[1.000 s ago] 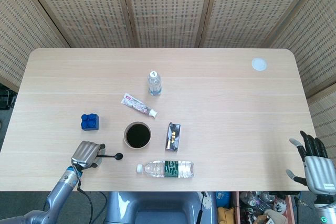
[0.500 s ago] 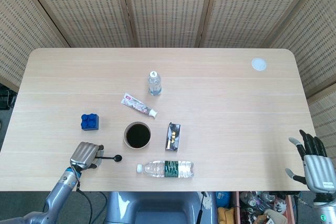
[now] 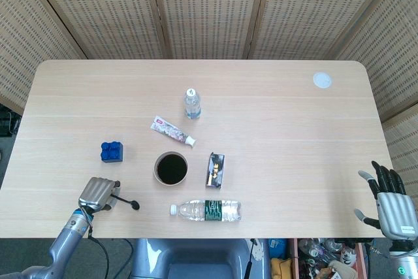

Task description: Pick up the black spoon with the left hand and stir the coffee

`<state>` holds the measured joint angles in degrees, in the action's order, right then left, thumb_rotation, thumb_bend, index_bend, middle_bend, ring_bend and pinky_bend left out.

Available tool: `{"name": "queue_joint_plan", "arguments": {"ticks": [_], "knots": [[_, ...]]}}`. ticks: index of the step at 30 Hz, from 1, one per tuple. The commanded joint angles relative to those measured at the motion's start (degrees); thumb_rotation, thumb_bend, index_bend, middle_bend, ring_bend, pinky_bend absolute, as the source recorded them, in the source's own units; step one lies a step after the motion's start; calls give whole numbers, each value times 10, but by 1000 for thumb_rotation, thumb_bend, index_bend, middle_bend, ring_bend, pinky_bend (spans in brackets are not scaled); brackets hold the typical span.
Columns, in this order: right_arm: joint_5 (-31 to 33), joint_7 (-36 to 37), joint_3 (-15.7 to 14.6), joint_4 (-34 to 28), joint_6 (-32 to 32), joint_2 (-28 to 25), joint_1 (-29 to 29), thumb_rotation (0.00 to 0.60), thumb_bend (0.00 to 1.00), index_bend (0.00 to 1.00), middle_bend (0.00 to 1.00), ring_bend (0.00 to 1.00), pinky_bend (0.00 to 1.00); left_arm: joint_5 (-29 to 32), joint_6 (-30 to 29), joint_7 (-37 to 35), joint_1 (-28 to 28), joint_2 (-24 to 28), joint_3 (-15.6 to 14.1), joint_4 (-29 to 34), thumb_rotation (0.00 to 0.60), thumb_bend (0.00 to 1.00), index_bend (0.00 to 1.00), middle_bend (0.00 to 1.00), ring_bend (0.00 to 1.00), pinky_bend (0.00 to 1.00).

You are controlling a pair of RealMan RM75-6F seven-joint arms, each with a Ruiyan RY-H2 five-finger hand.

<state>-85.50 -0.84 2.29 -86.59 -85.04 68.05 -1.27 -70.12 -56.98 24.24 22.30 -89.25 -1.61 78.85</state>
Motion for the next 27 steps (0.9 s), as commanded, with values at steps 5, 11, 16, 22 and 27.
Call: {"name": "queue_joint_plan", "arguments": {"ticks": [5, 11, 16, 22, 27], "knots": [[-2, 0, 0, -1, -2, -1, 1, 600, 190, 222, 91, 0, 0, -23, -16, 4, 9, 24, 6, 12, 600, 392, 588, 839, 803, 766], [-3, 1, -1, -1, -2, -1, 1, 600, 189, 221, 91, 0, 0, -40, -29, 17, 22, 56, 18, 34, 600, 393, 590, 839, 803, 766], [-4, 1, -1, -2, -4, -2, 1, 600, 189, 221, 91, 0, 0, -52, -36, 38, 37, 86, 30, 53, 600, 394, 597, 839, 804, 766], [-7, 3, -2, -1, -4, -1, 0, 600, 189, 222, 91, 0, 0, -86, -50, 90, 63, 116, 42, 65, 600, 394, 610, 839, 804, 766], [-9, 4, -2, -1, -4, 0, 0, 600, 189, 221, 91, 0, 0, -123, -60, 147, 87, 119, 48, 53, 600, 394, 618, 839, 804, 766]]}}
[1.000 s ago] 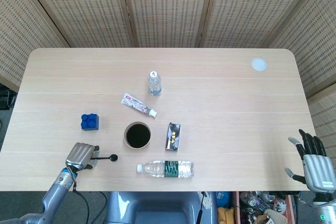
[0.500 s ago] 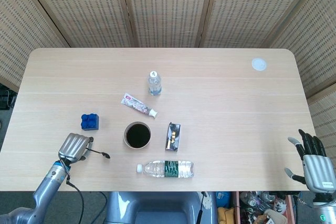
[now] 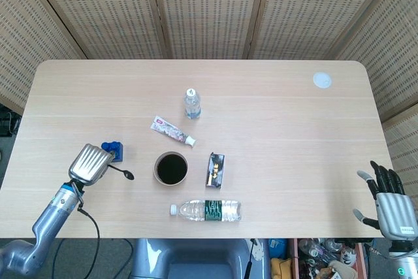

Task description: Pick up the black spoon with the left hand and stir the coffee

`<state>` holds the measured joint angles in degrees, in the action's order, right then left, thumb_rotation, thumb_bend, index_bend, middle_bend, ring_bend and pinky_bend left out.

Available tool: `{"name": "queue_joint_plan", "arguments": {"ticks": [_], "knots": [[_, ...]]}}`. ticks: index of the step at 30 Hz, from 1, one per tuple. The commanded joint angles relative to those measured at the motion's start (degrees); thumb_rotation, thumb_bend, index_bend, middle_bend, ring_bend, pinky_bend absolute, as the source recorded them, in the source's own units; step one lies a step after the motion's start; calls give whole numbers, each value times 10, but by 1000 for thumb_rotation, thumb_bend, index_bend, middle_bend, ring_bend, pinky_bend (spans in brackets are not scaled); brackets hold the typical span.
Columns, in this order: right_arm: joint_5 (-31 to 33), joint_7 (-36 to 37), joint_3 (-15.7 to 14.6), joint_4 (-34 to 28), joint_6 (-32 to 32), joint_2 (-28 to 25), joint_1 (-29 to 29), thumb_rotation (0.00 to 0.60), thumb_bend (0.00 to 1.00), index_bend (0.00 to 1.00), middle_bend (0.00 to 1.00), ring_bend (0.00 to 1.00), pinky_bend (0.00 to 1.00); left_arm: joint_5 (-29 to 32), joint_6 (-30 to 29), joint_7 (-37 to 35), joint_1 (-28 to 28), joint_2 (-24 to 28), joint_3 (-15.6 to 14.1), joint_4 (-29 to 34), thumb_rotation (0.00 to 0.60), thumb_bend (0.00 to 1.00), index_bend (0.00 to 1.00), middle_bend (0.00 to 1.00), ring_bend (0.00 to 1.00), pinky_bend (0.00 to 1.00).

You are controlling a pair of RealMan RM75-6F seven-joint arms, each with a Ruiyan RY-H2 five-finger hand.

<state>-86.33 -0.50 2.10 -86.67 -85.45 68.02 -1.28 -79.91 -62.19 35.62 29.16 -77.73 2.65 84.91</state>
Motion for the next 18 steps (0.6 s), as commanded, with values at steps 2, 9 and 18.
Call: {"name": "queue_joint_plan", "arguments": {"ticks": [2, 9, 18], "knots": [[-2, 0, 0, 0, -1, 0, 0, 600, 189, 222, 91, 0, 0, -40, -5, 55, 31, 0, 8, -16, 600, 394, 620, 838, 804, 766], [-4, -2, -1, -3, -3, -1, 0, 600, 189, 221, 91, 0, 0, -78, 17, 121, 79, -26, 17, -46, 600, 394, 623, 815, 803, 766], [-1, -1, -2, -3, -4, 0, 3, 600, 189, 222, 91, 0, 0, -108, 51, 203, 133, -73, 23, -79, 600, 394, 626, 785, 758, 734]]}}
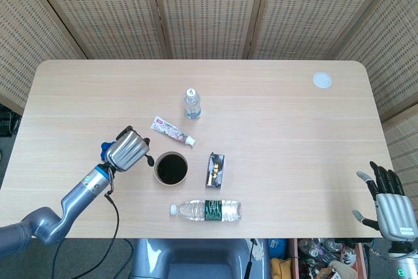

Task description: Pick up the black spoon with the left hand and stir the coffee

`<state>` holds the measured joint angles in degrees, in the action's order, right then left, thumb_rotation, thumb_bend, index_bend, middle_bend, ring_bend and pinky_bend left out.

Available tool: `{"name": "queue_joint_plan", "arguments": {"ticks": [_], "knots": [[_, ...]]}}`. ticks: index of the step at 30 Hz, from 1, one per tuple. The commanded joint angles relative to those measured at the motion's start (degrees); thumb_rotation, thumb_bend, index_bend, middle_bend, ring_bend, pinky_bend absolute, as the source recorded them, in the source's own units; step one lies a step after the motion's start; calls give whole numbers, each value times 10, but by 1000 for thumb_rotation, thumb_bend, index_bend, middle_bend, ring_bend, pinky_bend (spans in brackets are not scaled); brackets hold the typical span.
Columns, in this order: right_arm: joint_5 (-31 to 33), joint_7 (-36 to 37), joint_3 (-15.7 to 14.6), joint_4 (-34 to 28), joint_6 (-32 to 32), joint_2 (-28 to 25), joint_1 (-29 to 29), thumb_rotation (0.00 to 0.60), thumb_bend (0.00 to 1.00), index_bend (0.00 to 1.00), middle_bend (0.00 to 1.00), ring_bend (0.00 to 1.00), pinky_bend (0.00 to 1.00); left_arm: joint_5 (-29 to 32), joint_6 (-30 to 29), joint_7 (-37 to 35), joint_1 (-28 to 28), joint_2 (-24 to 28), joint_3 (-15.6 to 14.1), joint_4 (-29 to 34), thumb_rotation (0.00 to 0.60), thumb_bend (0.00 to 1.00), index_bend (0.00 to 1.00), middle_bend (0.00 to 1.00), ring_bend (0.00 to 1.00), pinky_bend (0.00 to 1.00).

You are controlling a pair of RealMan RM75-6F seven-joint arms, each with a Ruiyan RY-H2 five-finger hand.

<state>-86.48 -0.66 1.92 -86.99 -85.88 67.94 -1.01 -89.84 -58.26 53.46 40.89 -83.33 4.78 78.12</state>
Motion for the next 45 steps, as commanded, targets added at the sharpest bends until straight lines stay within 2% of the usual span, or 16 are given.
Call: {"name": "queue_joint_plan", "arguments": {"ticks": [1, 11, 18, 28, 37, 45], "knots": [[1, 1, 0, 1, 1, 1, 0, 600, 189, 222, 91, 0, 0, -12, 15, 34, 21, -23, 1, -15, 600, 394, 626, 782, 752, 730], [4, 9, -1, 10, 3, 5, 2, 600, 189, 222, 91, 0, 0, -42, 37, 123, 54, -83, -13, -51, 600, 394, 632, 777, 749, 728], [8, 17, -1, 17, 0, 5, 6, 600, 189, 221, 91, 0, 0, -50, 48, 158, 61, -111, -26, -62, 600, 393, 633, 777, 749, 728], [11, 27, -2, 27, -1, 8, 10, 600, 189, 221, 91, 0, 0, -36, 60, 187, 66, -138, -20, -72, 600, 394, 635, 777, 749, 728], [20, 30, -2, 31, -1, 5, 16, 600, 189, 221, 91, 0, 0, -13, 75, 196, 81, -176, -3, -124, 600, 394, 635, 777, 749, 728], [21, 25, -1, 28, 5, 4, 14, 600, 189, 222, 91, 0, 0, -5, 71, 186, 80, -182, -6, -152, 600, 394, 635, 777, 749, 728]]}}
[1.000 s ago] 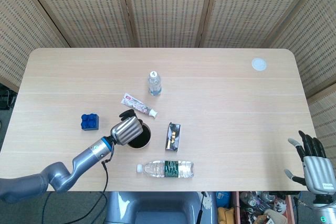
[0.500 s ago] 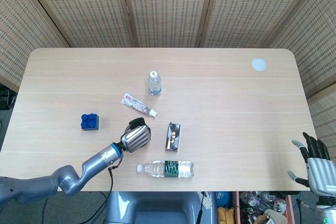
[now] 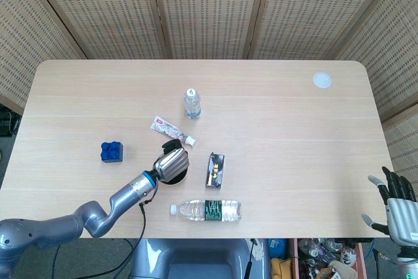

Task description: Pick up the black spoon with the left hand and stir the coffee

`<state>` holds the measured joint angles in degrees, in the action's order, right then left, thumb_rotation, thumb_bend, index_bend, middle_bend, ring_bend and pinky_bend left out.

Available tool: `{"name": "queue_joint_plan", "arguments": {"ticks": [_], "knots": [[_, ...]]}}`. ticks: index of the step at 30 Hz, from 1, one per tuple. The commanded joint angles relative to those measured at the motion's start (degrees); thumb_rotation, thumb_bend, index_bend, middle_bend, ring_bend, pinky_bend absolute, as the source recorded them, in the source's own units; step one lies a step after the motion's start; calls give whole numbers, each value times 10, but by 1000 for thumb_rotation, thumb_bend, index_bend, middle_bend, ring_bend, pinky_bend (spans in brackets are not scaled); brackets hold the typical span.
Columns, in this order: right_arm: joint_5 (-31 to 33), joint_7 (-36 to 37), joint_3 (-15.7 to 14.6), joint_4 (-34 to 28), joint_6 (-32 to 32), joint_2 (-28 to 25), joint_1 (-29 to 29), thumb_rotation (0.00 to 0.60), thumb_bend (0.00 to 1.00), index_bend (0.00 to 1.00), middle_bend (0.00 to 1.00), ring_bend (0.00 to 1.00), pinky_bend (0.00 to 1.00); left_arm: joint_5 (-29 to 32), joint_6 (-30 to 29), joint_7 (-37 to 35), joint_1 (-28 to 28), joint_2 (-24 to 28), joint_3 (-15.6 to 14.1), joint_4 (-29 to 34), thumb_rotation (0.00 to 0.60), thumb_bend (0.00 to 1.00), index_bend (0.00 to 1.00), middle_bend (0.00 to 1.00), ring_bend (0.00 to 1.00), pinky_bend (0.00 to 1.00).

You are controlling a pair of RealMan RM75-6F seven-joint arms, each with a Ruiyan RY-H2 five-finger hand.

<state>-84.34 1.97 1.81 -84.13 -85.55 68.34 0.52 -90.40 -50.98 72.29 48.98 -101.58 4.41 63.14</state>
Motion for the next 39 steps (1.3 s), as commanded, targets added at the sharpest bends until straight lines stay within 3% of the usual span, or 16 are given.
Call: {"name": "queue_joint_plan", "arguments": {"ticks": [1, 15, 24, 31, 39], "knots": [[0, -1, 0, -1, 2, 1, -1, 600, 189, 221, 91, 0, 0, 1, -3, -5, -3, 2, -4, -3, 600, 394, 635, 777, 749, 728], [-5, -5, 0, -6, 2, 0, -3, 600, 189, 221, 91, 0, 0, -16, -34, -39, -31, 47, -42, 54, 600, 394, 635, 777, 749, 728], [0, -3, 1, -4, 0, -1, 2, 600, 189, 222, 91, 0, 0, -7, -22, -22, -18, 25, -27, 59, 600, 394, 635, 777, 749, 728], [3, -7, 1, -6, -2, -4, 5, 600, 189, 221, 91, 0, 0, 11, -15, -11, -3, -4, -4, 32, 600, 394, 638, 777, 749, 728], [6, -12, 1, -10, 0, -5, 5, 600, 189, 222, 91, 0, 0, 26, -13, -10, 2, -14, 4, 2, 600, 394, 638, 777, 749, 728]]}}
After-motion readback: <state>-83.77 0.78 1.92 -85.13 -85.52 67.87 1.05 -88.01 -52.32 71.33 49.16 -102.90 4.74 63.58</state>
